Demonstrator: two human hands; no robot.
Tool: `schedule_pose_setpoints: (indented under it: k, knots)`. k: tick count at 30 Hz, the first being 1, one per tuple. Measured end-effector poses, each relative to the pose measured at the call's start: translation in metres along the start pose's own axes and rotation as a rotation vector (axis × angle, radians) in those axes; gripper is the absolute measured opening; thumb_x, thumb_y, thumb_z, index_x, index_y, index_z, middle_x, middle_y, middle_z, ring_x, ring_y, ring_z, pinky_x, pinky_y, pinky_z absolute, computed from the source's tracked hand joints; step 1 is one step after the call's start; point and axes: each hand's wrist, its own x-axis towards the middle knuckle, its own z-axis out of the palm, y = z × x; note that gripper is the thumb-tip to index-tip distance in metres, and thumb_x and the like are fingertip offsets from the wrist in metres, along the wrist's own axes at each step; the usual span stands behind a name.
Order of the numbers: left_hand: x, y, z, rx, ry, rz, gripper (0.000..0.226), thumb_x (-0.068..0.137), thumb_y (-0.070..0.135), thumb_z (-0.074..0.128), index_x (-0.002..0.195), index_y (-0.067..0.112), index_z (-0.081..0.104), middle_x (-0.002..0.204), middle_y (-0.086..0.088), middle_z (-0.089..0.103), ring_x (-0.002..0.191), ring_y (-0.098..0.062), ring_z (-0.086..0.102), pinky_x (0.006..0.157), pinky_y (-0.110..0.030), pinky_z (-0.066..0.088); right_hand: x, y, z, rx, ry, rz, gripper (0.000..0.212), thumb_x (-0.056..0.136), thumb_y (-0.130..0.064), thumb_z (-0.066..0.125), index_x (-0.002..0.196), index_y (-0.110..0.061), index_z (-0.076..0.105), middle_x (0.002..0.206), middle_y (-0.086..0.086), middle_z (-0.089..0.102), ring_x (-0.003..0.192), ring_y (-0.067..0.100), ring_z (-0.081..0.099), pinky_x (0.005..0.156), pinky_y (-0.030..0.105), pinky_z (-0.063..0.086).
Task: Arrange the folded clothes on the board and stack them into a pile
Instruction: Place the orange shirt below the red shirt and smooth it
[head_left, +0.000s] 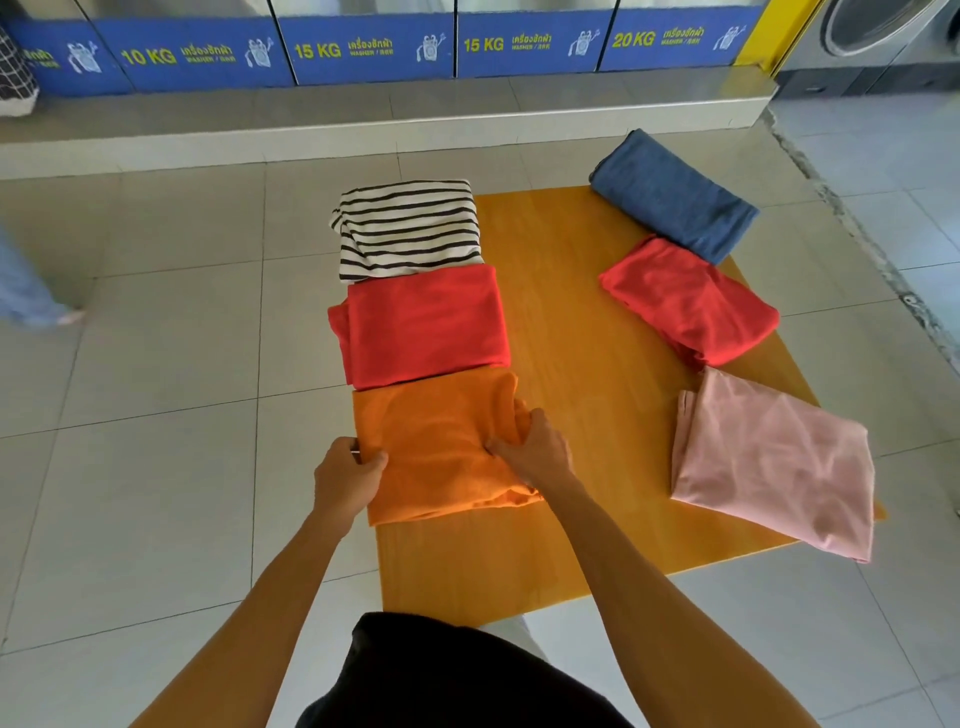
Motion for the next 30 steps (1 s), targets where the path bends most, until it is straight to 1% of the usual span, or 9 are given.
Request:
schedule_pose_setpoints:
  k: [3,5,8,12,19,23,25,27,30]
  knots:
    - [0.002,0.002,0.001,0.019,0.029,0.024,0.044,0.090,0.038,0.062,0.121,0.007,0.052,0.118,-0.014,0.062,0.103,-0.033,0.061,0.089,-0.045,0.052,-0.001,-0.001,0.005,-0.044,0.042,-0.014,0.051,0.082,-0.038,0.072,0.122,-0.015,0.051,0.117,0.010,0.065,0.106,0.032,0.063,0.075,0.038,0.053]
    - [0.005,0.005,0.002,0.038,0.040,0.036,0.044,0.090,0.037,0.063,0.120,0.007,0.052,0.117,-0.013,0.062,0.103,-0.033,0.061,0.087,-0.044,0.051,0.001,-0.002,0.005,-0.103,0.064,-0.017,0.046,0.084,-0.037,0.070,0.120,-0.017,0.050,0.115,0.010,0.065,0.105,0.032,0.064,0.074,0.039,0.053]
    - [0.009,0.008,0.003,0.074,0.057,0.034,0.045,0.090,0.038,0.063,0.121,0.006,0.053,0.118,-0.014,0.061,0.105,-0.035,0.061,0.088,-0.044,0.051,0.007,-0.005,0.005,-0.147,0.081,-0.028,0.042,0.085,-0.039,0.068,0.117,-0.019,0.050,0.115,0.009,0.065,0.106,0.033,0.064,0.079,0.040,0.054]
    - [0.016,0.017,-0.002,0.126,0.078,0.058,0.043,0.090,0.039,0.062,0.117,0.005,0.055,0.116,-0.015,0.063,0.104,-0.035,0.062,0.090,-0.045,0.052,0.019,-0.013,0.002,-0.139,0.091,-0.042,0.043,0.084,-0.039,0.070,0.118,-0.019,0.052,0.117,0.009,0.066,0.108,0.033,0.064,0.084,0.043,0.056]
    - [0.026,0.027,-0.003,0.114,0.101,0.033,0.039,0.090,0.037,0.063,0.112,0.005,0.058,0.110,-0.014,0.065,0.098,-0.032,0.063,0.082,-0.038,0.049,0.034,-0.013,0.000,-0.084,0.091,-0.049,0.047,0.083,-0.043,0.071,0.118,-0.018,0.052,0.113,0.008,0.067,0.106,0.032,0.064,0.075,0.037,0.050]
    - [0.014,0.030,0.005,0.044,0.170,0.009,0.042,0.090,0.039,0.061,0.116,0.006,0.056,0.113,-0.014,0.064,0.099,-0.033,0.063,0.084,-0.042,0.051,0.031,-0.010,-0.006,-0.037,0.058,-0.062,0.056,0.081,-0.050,0.070,0.121,-0.017,0.048,0.112,0.009,0.066,0.104,0.033,0.063,0.073,0.038,0.048]
    - [0.003,0.034,0.010,0.069,0.229,0.009,0.048,0.089,0.041,0.061,0.122,0.007,0.052,0.122,-0.015,0.059,0.107,-0.034,0.059,0.089,-0.045,0.050,0.026,-0.005,-0.012,0.010,0.031,-0.082,0.061,0.079,-0.054,0.069,0.122,-0.017,0.047,0.110,0.008,0.065,0.103,0.033,0.063,0.075,0.040,0.051]
    - [-0.013,0.037,0.016,0.103,0.299,0.000,0.052,0.089,0.037,0.062,0.130,0.008,0.047,0.132,-0.017,0.050,0.118,-0.035,0.051,0.095,-0.048,0.047,0.019,0.001,-0.019,0.039,0.020,-0.100,0.062,0.077,-0.053,0.069,0.121,-0.017,0.045,0.111,0.007,0.065,0.102,0.033,0.063,0.081,0.044,0.054]
    - [-0.040,0.050,0.029,0.054,0.405,0.038,0.044,0.088,0.026,0.063,0.127,0.010,0.050,0.133,-0.017,0.047,0.121,-0.034,0.045,0.095,-0.047,0.046,0.011,0.010,-0.031,0.090,0.019,-0.105,0.062,0.077,-0.050,0.066,0.123,-0.017,0.042,0.116,0.006,0.064,0.103,0.031,0.063,0.084,0.048,0.056]
